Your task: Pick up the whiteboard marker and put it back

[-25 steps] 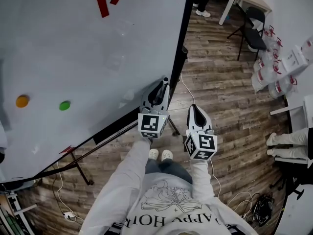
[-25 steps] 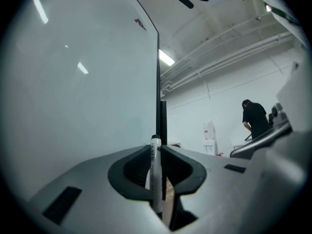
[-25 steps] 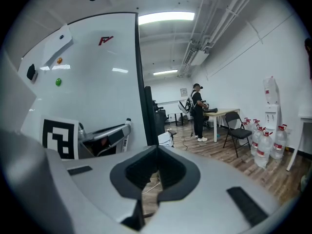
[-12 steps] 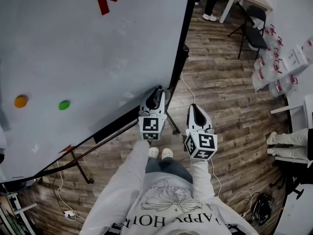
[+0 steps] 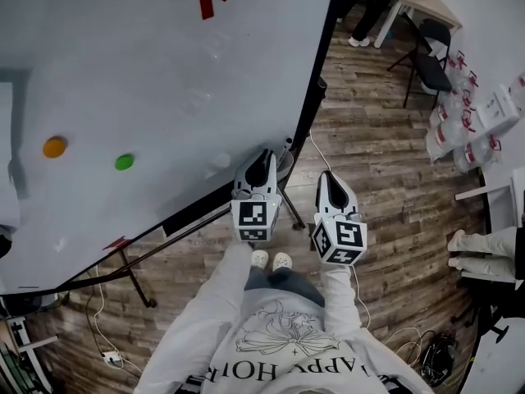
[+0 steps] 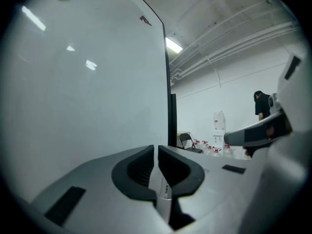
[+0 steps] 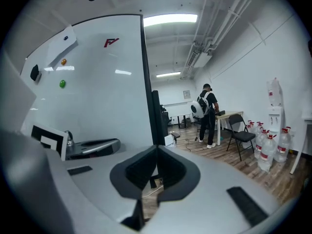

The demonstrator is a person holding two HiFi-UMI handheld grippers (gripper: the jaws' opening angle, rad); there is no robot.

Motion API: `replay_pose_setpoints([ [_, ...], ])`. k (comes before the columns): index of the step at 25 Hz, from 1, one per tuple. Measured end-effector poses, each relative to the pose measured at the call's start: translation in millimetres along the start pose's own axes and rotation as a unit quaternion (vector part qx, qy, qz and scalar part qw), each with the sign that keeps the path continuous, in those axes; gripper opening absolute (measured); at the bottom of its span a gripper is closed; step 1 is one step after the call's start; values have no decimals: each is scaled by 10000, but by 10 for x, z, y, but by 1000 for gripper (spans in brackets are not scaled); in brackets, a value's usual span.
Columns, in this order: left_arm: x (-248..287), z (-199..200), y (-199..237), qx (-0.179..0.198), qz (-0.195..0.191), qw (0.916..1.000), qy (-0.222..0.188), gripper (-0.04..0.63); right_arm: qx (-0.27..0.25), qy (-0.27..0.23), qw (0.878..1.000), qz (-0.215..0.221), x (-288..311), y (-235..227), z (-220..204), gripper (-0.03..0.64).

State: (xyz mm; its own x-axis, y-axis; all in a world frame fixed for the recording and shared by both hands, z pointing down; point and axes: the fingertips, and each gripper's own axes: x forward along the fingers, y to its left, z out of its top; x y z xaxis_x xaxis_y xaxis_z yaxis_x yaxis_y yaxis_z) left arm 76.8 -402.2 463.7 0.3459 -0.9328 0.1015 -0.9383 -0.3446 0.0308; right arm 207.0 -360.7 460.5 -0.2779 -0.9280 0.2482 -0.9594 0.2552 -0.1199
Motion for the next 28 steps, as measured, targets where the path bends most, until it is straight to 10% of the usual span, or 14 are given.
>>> replay_pose_setpoints([
  [28, -903, 781, 156, -155, 433, 9976, -516, 14, -267, -594, 9976, 232, -296, 477, 466, 8],
])
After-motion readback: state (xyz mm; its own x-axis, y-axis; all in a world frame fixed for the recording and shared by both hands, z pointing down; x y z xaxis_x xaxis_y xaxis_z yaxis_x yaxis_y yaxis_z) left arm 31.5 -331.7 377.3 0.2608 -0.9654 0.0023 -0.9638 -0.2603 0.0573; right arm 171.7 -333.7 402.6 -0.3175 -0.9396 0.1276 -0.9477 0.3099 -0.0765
